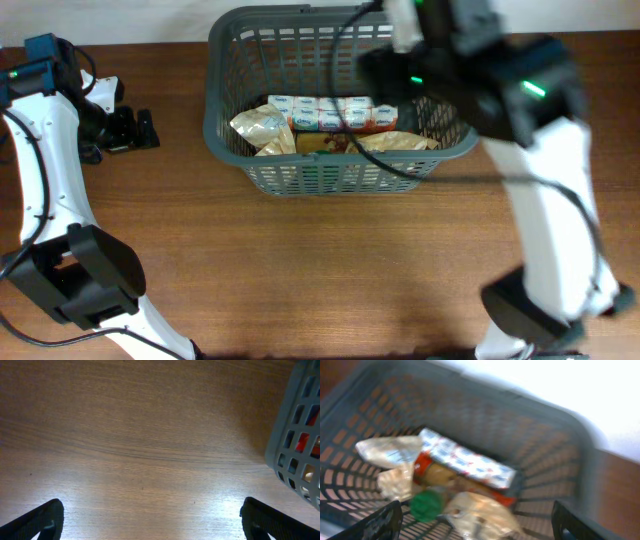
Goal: Pack container
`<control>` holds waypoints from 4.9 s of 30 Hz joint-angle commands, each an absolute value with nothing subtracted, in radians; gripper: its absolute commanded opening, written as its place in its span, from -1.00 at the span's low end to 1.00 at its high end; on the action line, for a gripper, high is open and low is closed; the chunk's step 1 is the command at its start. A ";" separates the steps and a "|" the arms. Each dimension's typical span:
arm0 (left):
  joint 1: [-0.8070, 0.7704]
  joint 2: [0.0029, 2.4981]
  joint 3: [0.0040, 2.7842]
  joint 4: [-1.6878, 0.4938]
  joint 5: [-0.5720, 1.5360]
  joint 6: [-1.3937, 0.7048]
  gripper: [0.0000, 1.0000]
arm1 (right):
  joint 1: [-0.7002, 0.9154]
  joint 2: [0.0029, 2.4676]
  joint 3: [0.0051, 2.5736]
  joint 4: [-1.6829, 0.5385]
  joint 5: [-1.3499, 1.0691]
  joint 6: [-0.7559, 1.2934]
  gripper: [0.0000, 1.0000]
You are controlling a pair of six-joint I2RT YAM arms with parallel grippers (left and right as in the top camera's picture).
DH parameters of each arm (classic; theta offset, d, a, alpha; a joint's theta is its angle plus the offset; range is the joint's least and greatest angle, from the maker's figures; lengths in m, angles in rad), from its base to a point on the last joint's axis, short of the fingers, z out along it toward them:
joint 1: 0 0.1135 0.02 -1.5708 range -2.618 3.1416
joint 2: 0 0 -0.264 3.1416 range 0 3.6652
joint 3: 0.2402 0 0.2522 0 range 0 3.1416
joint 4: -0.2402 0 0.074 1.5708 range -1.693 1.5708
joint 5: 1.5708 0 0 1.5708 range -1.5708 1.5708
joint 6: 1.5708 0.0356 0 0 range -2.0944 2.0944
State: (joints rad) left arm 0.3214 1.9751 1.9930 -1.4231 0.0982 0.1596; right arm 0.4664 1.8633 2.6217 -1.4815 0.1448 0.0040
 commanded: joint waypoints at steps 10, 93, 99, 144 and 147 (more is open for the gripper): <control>0.324 1.982 1.987 -1.421 0.109 0.150 0.99 | 0.472 1.410 2.632 -1.612 0.304 0.009 0.74; 0.324 1.982 1.987 -1.421 0.109 0.150 0.99 | 0.050 0.004 0.252 -0.526 0.236 0.043 0.98; 0.324 1.982 1.987 -1.421 0.109 0.150 0.99 | -0.014 0.004 0.235 -0.524 0.246 0.043 0.97; 0.297 1.816 1.970 -1.420 0.109 0.150 0.99 | -0.020 0.004 0.144 -0.519 0.243 0.042 0.97; 0.263 1.662 1.909 -1.421 0.109 0.150 0.99 | -0.020 0.004 0.144 -0.519 0.243 0.042 0.98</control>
State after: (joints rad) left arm 0.3000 1.8656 1.9499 -1.4197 0.1005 0.1593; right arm -0.0116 0.0154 0.1528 -0.5220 0.2440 0.0303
